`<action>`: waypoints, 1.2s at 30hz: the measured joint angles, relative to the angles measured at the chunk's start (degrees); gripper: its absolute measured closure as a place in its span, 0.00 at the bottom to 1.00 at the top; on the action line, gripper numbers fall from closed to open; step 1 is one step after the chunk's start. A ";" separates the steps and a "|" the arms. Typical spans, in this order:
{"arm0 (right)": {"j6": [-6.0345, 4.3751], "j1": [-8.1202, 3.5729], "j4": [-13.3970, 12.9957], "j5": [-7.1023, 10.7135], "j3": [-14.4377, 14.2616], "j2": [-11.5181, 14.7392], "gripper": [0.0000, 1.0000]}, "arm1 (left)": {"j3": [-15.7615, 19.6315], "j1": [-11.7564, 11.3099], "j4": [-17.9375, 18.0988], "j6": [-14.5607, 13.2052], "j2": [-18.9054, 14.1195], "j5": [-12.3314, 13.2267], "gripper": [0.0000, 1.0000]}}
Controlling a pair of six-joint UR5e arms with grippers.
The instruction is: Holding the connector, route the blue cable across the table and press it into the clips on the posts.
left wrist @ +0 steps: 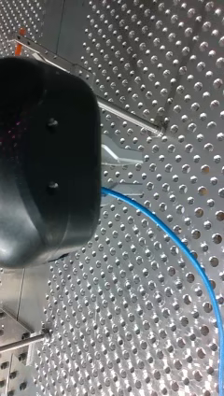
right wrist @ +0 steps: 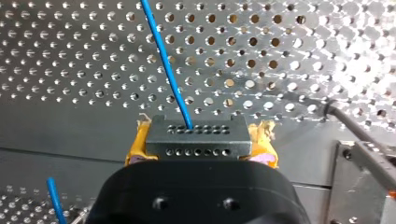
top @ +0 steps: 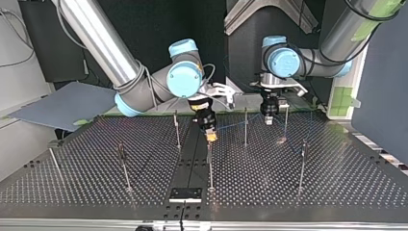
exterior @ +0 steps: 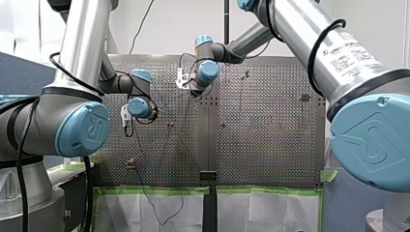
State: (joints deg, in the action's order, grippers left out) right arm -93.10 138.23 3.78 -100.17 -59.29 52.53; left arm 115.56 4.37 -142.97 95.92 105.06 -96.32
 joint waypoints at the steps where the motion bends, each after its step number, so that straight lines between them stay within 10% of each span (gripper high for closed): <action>1: -0.03 0.00 -0.09 -0.06 -0.18 -0.01 1.00 | 0.01 -0.05 -0.08 -0.03 0.00 -0.05 0.96; 14: -0.30 0.28 -2.24 -0.09 -1.97 -2.97 1.00 | 1.87 -0.23 0.28 -1.07 0.01 -2.54 0.98; 36: -1.93 1.32 -2.33 0.39 -4.29 -4.67 1.00 | 4.71 -0.31 6.63 -0.96 6.11 2.54 0.98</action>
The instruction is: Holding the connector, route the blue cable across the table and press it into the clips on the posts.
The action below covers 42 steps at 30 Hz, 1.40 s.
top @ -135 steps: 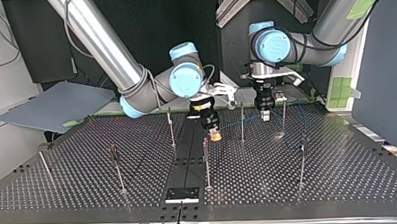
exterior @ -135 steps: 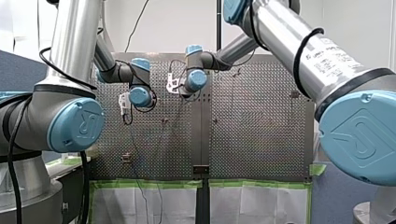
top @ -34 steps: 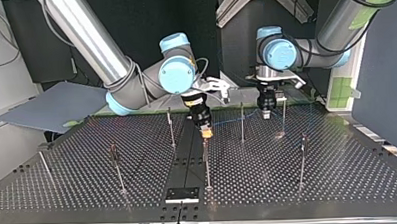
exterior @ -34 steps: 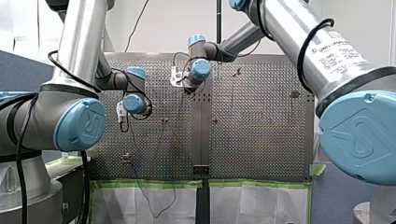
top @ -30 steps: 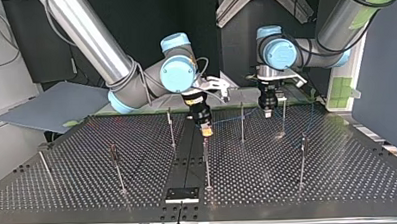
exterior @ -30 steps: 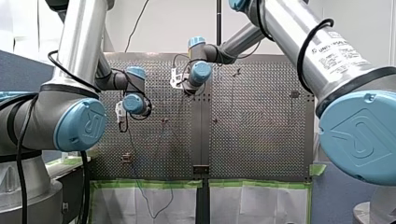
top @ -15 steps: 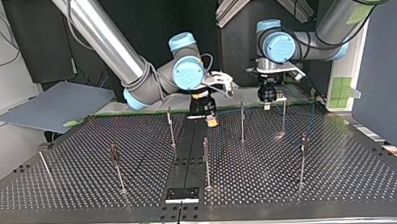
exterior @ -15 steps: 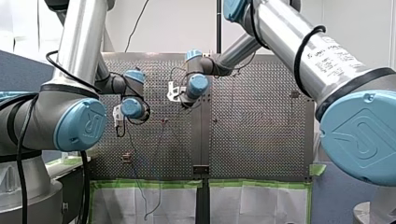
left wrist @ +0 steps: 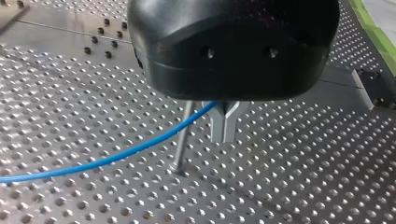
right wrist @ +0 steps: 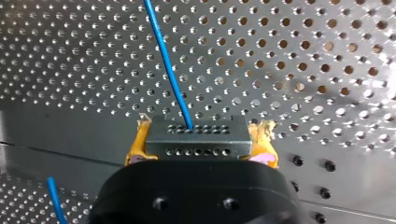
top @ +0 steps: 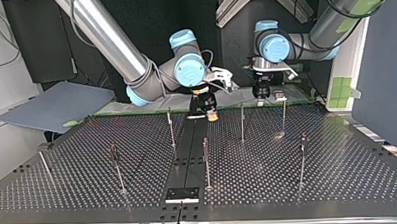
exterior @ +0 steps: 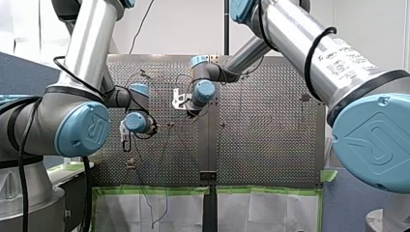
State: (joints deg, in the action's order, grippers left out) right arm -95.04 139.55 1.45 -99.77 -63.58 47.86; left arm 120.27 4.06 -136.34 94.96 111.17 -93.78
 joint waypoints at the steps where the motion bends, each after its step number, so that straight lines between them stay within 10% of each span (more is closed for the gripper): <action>1: -0.09 -0.01 0.00 0.00 -0.06 -0.07 1.00 | -0.02 -0.06 0.35 0.08 0.34 0.01 0.98; 25: -0.98 -1.61 -0.12 -0.26 -0.17 -3.96 1.00 | -3.18 -0.93 2.04 1.48 1.50 3.43 0.94; 42: -1.09 -4.34 -1.58 -0.13 0.00 -3.95 1.00 | -10.96 -2.97 -1.18 1.99 8.96 4.35 0.94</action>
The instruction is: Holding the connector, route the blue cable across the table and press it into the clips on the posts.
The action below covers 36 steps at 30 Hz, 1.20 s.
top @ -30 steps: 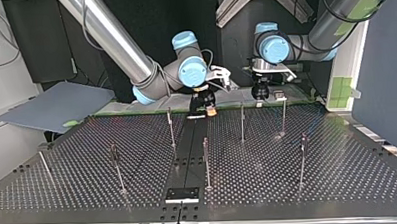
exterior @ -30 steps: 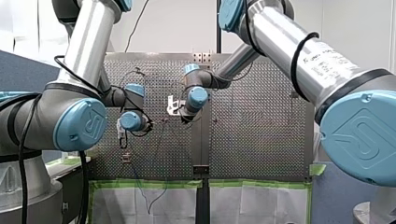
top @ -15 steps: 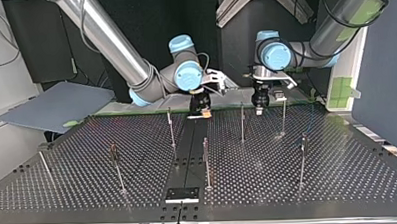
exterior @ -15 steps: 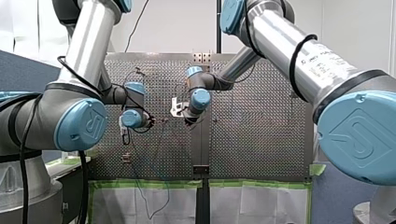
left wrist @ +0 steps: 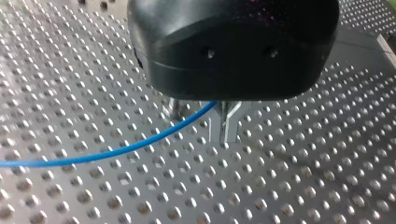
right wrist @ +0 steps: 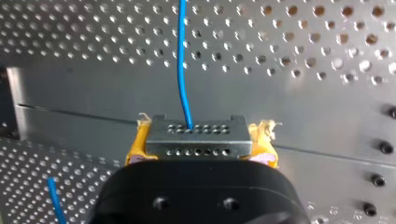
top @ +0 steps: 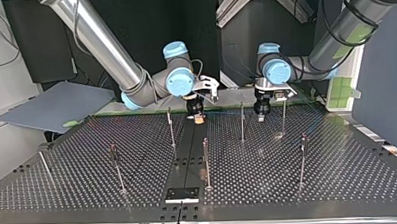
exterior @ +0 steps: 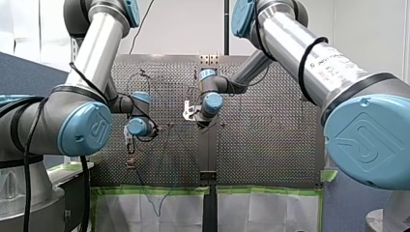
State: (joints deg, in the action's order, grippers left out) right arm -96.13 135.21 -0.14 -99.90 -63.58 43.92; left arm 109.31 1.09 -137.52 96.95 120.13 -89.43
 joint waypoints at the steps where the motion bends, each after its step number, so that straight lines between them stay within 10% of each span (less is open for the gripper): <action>1: 0.00 -0.17 -0.13 0.01 0.09 0.00 1.00 | -0.46 -0.11 -0.19 0.02 0.31 0.00 0.91; 6: 0.03 -0.95 -0.84 0.10 0.60 0.00 1.00 | -2.43 -0.65 -0.96 0.00 1.02 0.02 0.78; 11: 0.12 -1.16 -0.96 0.12 0.72 0.02 1.00 | -2.77 -0.79 -2.23 -0.28 1.08 -0.06 0.35; 15: 0.25 -1.26 -0.93 0.22 0.73 0.02 1.00 | -2.79 -0.80 -3.61 -0.55 1.04 -0.14 0.35; 16: 0.28 -1.29 -0.93 0.24 0.74 0.02 1.00 | -2.79 -0.80 -3.76 -0.57 1.03 -0.15 0.29; 17: 0.31 -1.34 -0.92 0.27 0.75 0.03 1.00 | -2.79 -0.80 -3.87 -0.59 1.03 -0.16 0.00; 36: 0.34 -1.61 -0.46 0.43 0.75 0.01 1.00 | 1.47 2.26 -9.63 -2.19 -3.67 -4.74 0.00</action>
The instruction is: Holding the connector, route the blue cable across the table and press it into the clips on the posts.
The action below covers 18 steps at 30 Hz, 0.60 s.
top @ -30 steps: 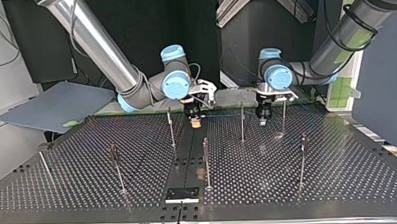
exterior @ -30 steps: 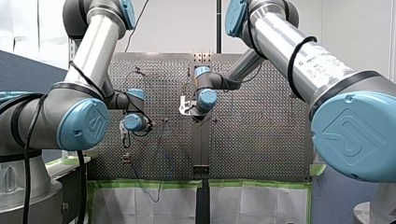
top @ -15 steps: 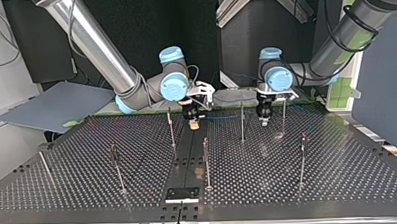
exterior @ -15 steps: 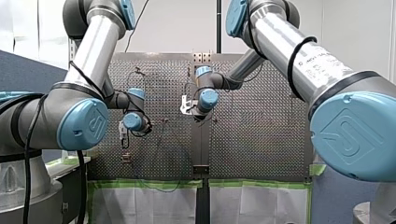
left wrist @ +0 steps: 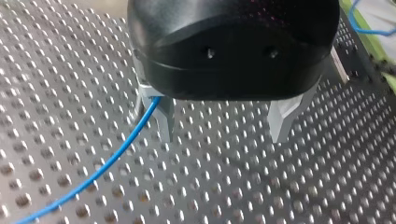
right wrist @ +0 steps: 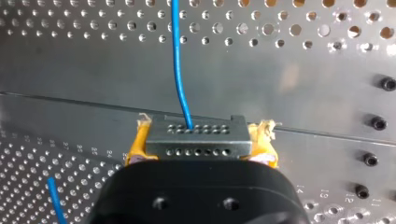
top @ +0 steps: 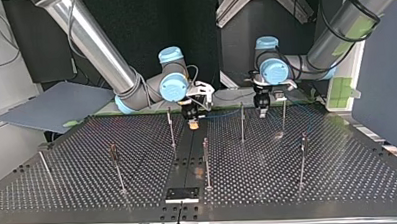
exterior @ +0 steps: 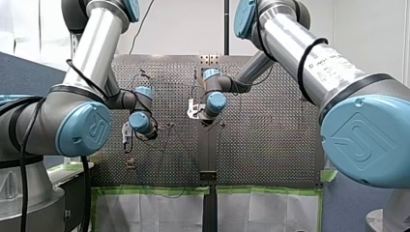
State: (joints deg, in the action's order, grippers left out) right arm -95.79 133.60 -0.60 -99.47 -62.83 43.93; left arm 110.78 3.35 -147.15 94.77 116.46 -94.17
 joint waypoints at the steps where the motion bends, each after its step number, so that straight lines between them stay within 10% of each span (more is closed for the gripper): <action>1: -0.02 0.00 0.02 -0.01 0.00 0.00 1.00 | 0.33 0.29 0.00 0.45 -0.47 -0.04 0.00; 18: 0.00 -0.55 0.07 -0.01 0.00 0.02 1.00 | 1.31 7.43 -0.65 4.58 -3.22 -5.99 0.00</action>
State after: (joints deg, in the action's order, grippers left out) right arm -95.78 133.05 -0.52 -99.48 -62.84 43.95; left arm 112.09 10.78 -147.80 99.34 113.24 -100.16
